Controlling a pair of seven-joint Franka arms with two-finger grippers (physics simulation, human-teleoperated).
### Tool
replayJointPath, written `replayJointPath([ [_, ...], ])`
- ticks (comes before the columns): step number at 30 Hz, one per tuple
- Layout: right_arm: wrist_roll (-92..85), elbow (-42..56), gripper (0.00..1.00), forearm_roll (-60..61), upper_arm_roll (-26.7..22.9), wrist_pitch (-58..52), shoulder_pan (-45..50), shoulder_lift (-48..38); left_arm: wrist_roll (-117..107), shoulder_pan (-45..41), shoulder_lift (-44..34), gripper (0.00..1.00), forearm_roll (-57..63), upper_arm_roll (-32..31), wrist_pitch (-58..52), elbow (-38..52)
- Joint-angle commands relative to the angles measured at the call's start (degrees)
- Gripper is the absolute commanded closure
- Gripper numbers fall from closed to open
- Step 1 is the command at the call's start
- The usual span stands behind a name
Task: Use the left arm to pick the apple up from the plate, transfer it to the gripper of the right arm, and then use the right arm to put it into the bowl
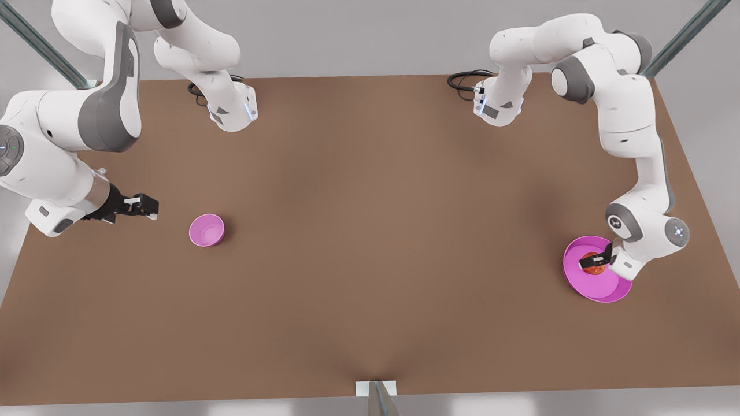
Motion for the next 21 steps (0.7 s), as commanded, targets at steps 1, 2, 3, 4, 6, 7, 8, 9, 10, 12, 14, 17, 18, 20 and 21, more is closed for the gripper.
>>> replayJointPath([
  [1, -0.34, 0.03, 0.00, 0.03, -0.01, -0.08, -0.27, -0.07, 8.72, 0.02, 0.21, 0.00, -0.07, 0.00, 0.71, 0.01],
  [2, -0.35, -0.06, 0.00, 0.03, -0.01, -0.08, -0.44, -0.07, 8.72, 0.02, 0.21, 0.00, -0.07, 0.00, 0.71, 0.01],
  [3, -0.61, -0.06, 0.00, 0.03, -0.01, -0.08, -0.53, -0.07, 8.72, 0.02, 0.21, 0.11, -0.07, 0.00, 0.71, 0.01],
  [4, -0.26, 0.03, 0.00, 0.03, -0.01, -0.08, 0.08, -0.07, 8.72, 0.02, 0.47, 0.20, -0.07, 0.00, 0.71, 0.01],
  [6, -0.17, 0.12, 0.00, 0.03, 0.26, -0.08, 0.00, -0.07, 8.72, 0.02, 0.56, 0.21, -0.07, 0.00, 0.71, 0.01],
  [7, -0.17, 0.03, 0.00, 0.03, 0.26, -0.08, -0.09, -0.07, 8.72, 0.02, 0.65, 0.21, -0.07, 0.00, 0.71, 0.01],
  [8, -0.35, -0.06, 0.00, 0.03, 0.26, -0.08, -0.18, -0.07, 8.72, 0.02, 1.00, 0.21, -0.07, 0.00, 0.71, 0.01],
  [9, -0.35, 0.03, 0.00, 0.03, 0.26, -0.08, -0.18, -0.07, 8.72, 0.02, 1.35, 0.21, -0.07, -0.08, 0.71, 0.01],
  [10, -0.26, 0.03, 0.00, 0.03, 0.26, -0.08, 0.00, -0.07, 8.72, 0.02, 1.44, 0.21, -0.16, -0.08, 0.71, 0.01],
  [12, -0.17, 0.03, 0.00, 0.03, 0.26, 0.01, -0.27, -0.07, 8.72, 0.19, 1.79, 0.21, -0.16, -0.08, 0.71, 0.10],
  [14, 0.09, 0.03, 0.00, 0.12, 0.26, 0.09, -0.27, -0.07, 8.72, 0.19, 1.79, 0.21, -0.07, -0.08, 0.71, 0.19],
  [17, 0.27, -0.06, 0.00, 3.81, 0.17, 0.09, -0.79, 0.02, 8.63, 0.19, 0.65, 0.24, 0.28, -0.08, 0.10, 1.24],
  [18, 0.27, -0.06, 0.00, 4.78, 0.17, 0.09, -0.62, 0.20, 8.63, 0.37, 0.38, 0.24, 0.46, -0.17, -1.22, 2.73],
  [20, 0.45, -0.32, 0.00, 10.84, -0.09, 0.01, -1.85, 0.81, 8.10, -1.48, -0.23, 0.25, -0.16, -0.35, -7.11, 6.78],
  [21, 0.36, -0.32, 0.00, 11.20, -0.01, 0.01, -1.85, 0.99, 8.01, -1.83, -0.93, 0.25, -1.56, -2.63, -7.11, 7.83],
])
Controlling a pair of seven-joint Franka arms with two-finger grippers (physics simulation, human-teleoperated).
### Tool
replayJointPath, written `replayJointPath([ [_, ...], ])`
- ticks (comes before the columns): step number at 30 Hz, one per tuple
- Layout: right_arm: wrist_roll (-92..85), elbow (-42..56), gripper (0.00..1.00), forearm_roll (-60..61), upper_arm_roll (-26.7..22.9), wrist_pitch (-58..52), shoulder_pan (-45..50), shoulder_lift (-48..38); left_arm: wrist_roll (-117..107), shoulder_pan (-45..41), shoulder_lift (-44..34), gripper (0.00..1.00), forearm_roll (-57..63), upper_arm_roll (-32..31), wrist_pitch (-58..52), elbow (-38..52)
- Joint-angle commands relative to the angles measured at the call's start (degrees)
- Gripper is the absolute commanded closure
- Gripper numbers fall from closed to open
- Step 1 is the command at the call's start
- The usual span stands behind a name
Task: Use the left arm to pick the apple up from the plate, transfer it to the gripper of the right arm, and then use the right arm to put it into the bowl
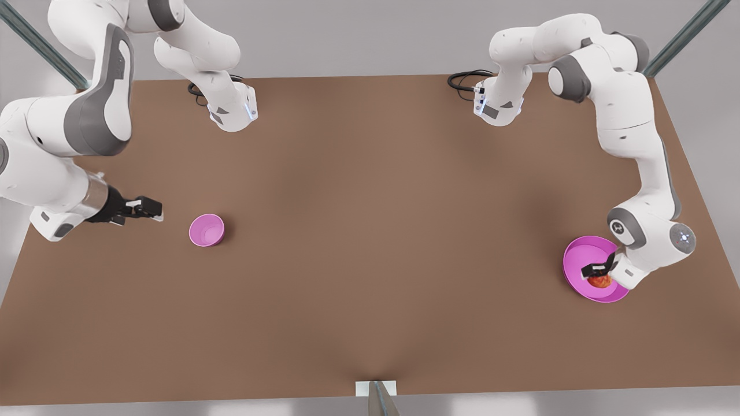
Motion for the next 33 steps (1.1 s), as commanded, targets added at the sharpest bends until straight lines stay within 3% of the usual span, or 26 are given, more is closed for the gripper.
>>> replayJointPath([
  [1, 0.33, 0.12, 0.00, 6.40, 0.02, 0.35, -0.23, 0.58, 2.13, -1.47, -1.16, 0.25, -3.25, -2.74, -4.37, 1.84],
  [5, -0.28, 0.30, 0.00, 20.81, -0.25, 1.23, -2.69, 3.83, -1.31, -17.38, -1.78, 0.25, -13.36, -6.25, -4.28, 6.23],
  [10, -8.97, 0.39, 0.00, 36.55, 0.28, 7.82, -2.08, 9.80, 35.69, -17.47, 2.79, 0.24, -33.40, -24.01, -3.31, 15.55],
  [15, -28.57, 4.25, 0.00, 56.41, 1.95, 10.11, -1.81, 23.07, 66.89, -19.75, 16.41, 0.24, -36.31, -41.93, 17.67, 29.43],
  [18, -36.14, 4.25, 0.00, 62.48, 4.41, 10.11, -1.90, 27.82, 72.87, -24.06, 22.22, 0.25, -36.31, -43.44, 20.86, 38.14],
  [33, -60.58, 3.11, 0.00, 76.02, 9.42, 15.64, 1.17, 38.46, 83.25, -25.47, 26.00, 0.24, -36.75, -50.65, 28.77, 39.02],
])
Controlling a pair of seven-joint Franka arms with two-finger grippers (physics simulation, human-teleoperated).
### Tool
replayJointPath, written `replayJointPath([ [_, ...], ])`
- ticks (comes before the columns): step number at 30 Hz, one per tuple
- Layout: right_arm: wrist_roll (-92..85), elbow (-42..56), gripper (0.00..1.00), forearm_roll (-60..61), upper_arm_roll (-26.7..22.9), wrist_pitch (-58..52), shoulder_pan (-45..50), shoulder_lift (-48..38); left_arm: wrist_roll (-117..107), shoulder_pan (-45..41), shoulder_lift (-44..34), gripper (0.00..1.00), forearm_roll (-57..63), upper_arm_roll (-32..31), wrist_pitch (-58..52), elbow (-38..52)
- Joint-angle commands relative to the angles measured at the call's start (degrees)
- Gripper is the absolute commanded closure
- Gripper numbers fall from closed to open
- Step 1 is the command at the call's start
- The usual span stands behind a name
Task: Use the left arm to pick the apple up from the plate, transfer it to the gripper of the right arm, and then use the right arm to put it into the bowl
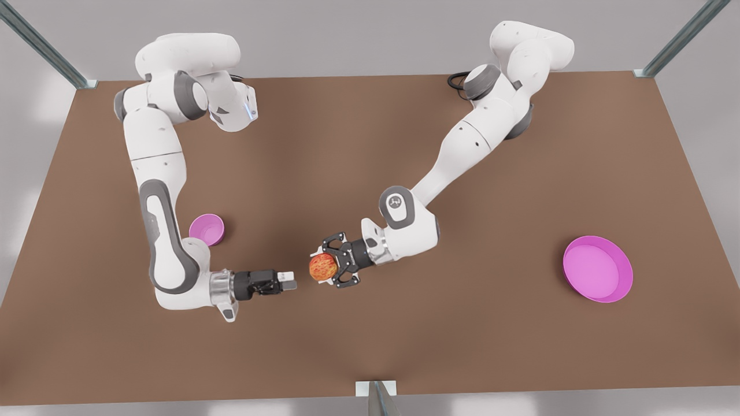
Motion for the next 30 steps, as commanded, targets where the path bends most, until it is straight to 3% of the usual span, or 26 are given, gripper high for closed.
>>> replayJointPath([
  [1, -25.65, -0.02, 0.00, 2.04, 0.58, 2.00, 0.40, 0.04, 25.45, -0.05, 0.03, 0.24, -0.23, -0.33, 3.02, 0.03],
  [11, -24.86, -2.74, 0.00, 4.33, 3.83, 2.26, 2.07, -0.23, 25.37, -0.05, 0.91, 0.20, -0.23, -1.12, 3.28, 0.03],
  [21, -24.77, -3.54, 0.00, 6.44, 7.97, 9.12, 1.72, -0.93, 25.37, -0.05, 0.91, 0.20, -0.23, -1.12, 3.28, 0.03],
  [22, -24.77, -3.53, 0.06, 6.52, 7.88, 9.21, 1.72, -0.93, 25.37, -0.05, 0.91, 0.20, -0.15, -1.12, 3.28, 0.03],
  [24, -24.86, -3.62, 0.35, 7.58, 7.88, 9.30, 1.98, -0.93, 25.28, -0.05, 0.91, 0.20, -0.15, -1.12, 3.28, 0.03],
  [26, -24.86, -3.71, 0.40, 7.49, 7.88, 10.17, 2.07, -0.93, 25.19, 0.03, 0.91, 0.19, -0.15, -1.12, 3.28, 0.03],
  [27, -24.77, -3.71, 0.40, 7.49, 7.88, 10.17, 2.07, -0.93, 25.10, 0.03, 0.91, 0.05, -0.15, -1.12, 3.28, 0.03],
  [28, -24.77, -3.71, 0.40, 7.14, 7.88, 10.09, 1.98, -0.93, 24.84, 0.03, 0.82, 0.00, -0.15, -1.12, 3.28, 0.03],
  [30, -24.68, -3.62, 0.40, 6.09, 7.79, 9.91, 1.81, -1.02, 24.66, 0.03, 0.82, 0.00, -0.15, -1.12, 3.28, 0.03],
])
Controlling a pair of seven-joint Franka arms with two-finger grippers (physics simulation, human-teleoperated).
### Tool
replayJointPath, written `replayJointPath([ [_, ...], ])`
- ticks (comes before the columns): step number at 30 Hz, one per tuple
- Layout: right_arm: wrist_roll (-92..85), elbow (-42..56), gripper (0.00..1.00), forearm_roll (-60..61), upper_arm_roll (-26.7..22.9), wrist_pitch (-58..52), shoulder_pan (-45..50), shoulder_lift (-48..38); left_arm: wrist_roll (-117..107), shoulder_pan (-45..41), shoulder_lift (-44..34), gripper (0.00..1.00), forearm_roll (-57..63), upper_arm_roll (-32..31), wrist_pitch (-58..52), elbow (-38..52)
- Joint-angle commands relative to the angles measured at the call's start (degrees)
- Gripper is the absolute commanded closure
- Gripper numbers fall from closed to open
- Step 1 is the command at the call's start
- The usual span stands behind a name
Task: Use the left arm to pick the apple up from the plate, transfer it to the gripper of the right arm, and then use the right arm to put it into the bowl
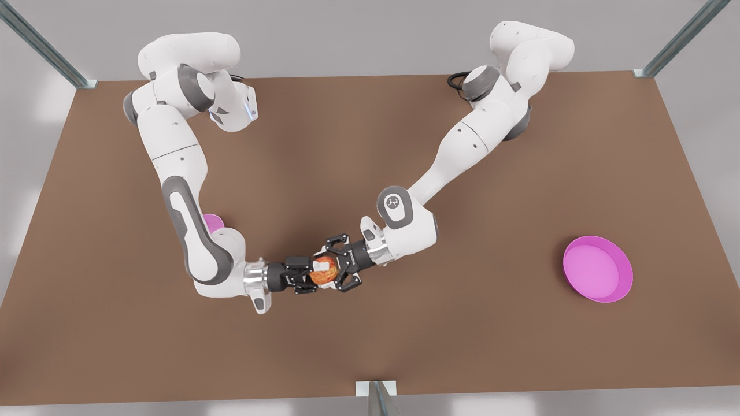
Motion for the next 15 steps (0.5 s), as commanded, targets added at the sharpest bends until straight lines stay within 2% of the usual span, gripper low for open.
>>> replayJointPath([
  [1, -4.41, 0.06, 0.40, -1.09, 0.02, 0.92, -0.14, -0.15, 3.53, 0.01, -0.19, 0.00, 0.03, -0.02, -0.04, 0.03],
  [6, -4.41, -0.56, 0.40, -2.05, 0.02, 0.83, -0.58, -1.03, 1.50, 0.10, -0.54, 0.00, 0.03, 0.06, -0.04, 0.03],
  [11, -1.78, -1.09, 0.40, -14.44, 0.02, -1.72, -4.53, -2.52, 1.50, 0.36, -0.54, 0.00, 0.03, 0.06, -0.04, 0.03],
  [13, 3.06, -2.05, 0.40, -23.31, 0.02, -3.91, -6.90, -5.25, 1.33, 1.15, -0.54, 0.00, 0.11, 0.24, -0.13, 0.03],
  [14, 6.92, -2.05, 0.40, -30.35, 0.02, -6.02, -8.66, -6.83, -1.92, 4.66, -1.68, 0.00, 1.51, 0.77, -1.27, -0.67],
  [15, 7.19, -2.05, 0.40, -35.00, 0.02, -8.13, -10.33, -7.00, -5.34, 10.63, -5.27, 0.00, 5.29, 0.94, -4.43, -8.03],
])
